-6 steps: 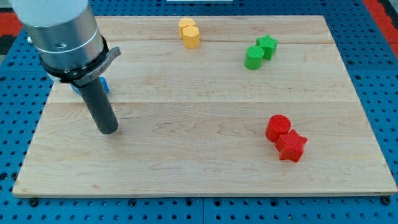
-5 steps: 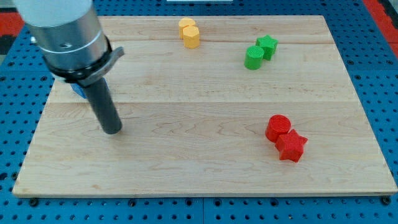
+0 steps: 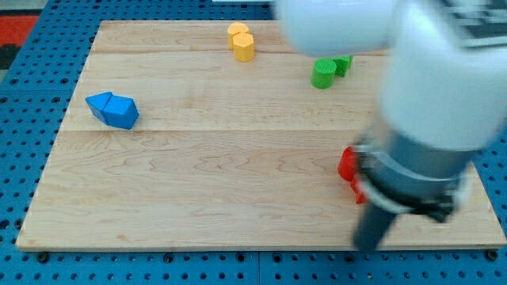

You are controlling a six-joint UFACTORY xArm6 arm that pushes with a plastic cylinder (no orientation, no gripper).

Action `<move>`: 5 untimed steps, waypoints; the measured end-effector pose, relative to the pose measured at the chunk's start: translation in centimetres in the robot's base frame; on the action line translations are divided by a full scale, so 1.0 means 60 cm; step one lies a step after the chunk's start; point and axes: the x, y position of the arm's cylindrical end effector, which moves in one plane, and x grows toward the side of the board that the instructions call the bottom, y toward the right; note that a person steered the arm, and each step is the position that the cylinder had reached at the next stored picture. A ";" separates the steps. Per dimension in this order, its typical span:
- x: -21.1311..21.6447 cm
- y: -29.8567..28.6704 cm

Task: Move the red blocks diagonally bottom right to the yellow blocks

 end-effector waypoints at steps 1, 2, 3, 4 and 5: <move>0.000 0.128; -0.051 0.080; -0.092 0.024; -0.147 0.024; -0.183 -0.013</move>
